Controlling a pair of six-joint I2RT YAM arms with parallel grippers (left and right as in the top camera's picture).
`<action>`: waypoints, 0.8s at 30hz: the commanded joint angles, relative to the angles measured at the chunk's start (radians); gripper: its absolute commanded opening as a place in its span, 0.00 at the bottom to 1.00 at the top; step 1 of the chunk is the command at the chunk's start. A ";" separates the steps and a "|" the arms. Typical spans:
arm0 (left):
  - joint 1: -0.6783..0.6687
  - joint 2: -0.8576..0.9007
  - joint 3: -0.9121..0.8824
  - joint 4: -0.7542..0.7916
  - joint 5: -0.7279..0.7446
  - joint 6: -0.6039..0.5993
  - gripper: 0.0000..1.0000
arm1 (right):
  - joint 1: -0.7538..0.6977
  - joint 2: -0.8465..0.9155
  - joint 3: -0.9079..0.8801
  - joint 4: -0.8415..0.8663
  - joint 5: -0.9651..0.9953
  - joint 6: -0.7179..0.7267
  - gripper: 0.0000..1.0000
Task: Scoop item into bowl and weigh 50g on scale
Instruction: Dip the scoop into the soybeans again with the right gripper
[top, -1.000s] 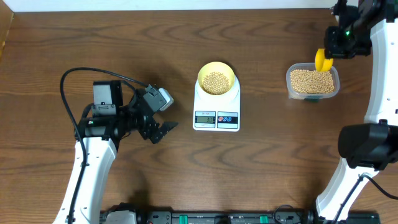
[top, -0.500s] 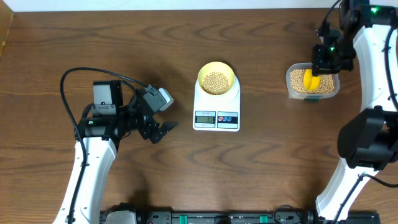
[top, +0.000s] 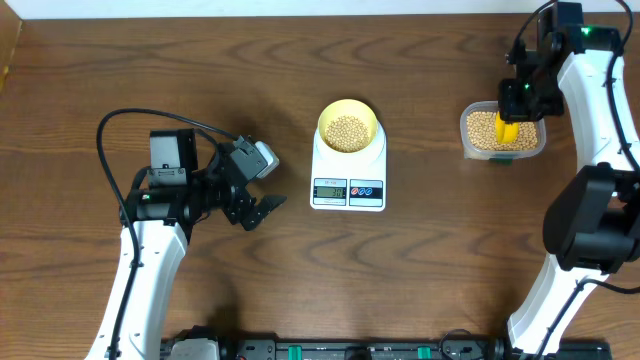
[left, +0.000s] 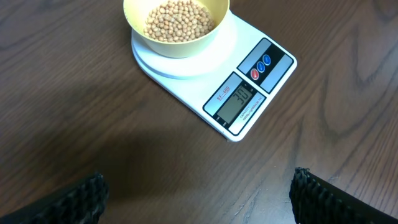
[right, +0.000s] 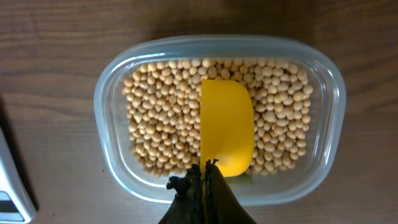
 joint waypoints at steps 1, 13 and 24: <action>0.004 -0.011 -0.006 0.000 0.016 -0.001 0.95 | -0.002 -0.009 -0.046 0.056 -0.003 -0.010 0.01; 0.004 -0.011 -0.006 0.000 0.016 -0.001 0.95 | -0.039 -0.009 -0.080 0.080 -0.273 -0.002 0.01; 0.004 -0.011 -0.006 0.000 0.016 -0.001 0.95 | -0.224 -0.009 -0.080 0.031 -0.387 -0.007 0.01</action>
